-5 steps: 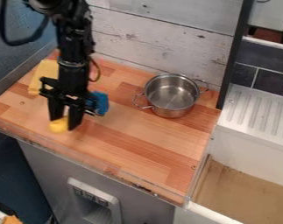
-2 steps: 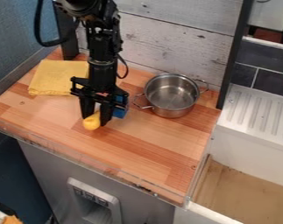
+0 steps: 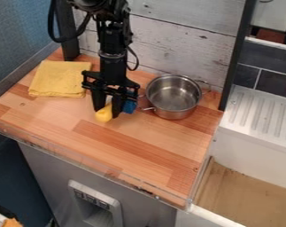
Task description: He takes the knife and puts it on the underside of the table
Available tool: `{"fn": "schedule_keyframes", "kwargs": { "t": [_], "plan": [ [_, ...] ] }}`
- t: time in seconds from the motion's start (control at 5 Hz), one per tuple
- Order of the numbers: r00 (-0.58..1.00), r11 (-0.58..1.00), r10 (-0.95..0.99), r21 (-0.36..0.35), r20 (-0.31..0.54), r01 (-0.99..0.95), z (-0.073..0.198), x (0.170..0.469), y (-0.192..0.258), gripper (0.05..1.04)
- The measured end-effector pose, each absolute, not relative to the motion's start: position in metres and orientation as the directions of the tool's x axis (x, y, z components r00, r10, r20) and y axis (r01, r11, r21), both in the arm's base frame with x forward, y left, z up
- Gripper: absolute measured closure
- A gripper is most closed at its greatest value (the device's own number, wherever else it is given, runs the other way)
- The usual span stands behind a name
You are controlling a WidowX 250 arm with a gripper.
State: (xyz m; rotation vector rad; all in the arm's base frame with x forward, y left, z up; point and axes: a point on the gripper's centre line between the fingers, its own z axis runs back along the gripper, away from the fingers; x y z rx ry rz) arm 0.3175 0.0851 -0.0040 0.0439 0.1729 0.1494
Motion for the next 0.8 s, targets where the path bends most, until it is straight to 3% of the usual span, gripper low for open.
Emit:
{"fn": "schedule_keyframes", "kwargs": {
  "t": [0.2,0.8],
  "plan": [
    [0.970,0.993,0.109,0.070,-0.217,-0.096,-0.014,0.301,0.079,0.635],
    [0.964,0.987,-0.110,0.088,-0.242,0.135,-0.012,0.252,0.052,0.635]
  ]
}}
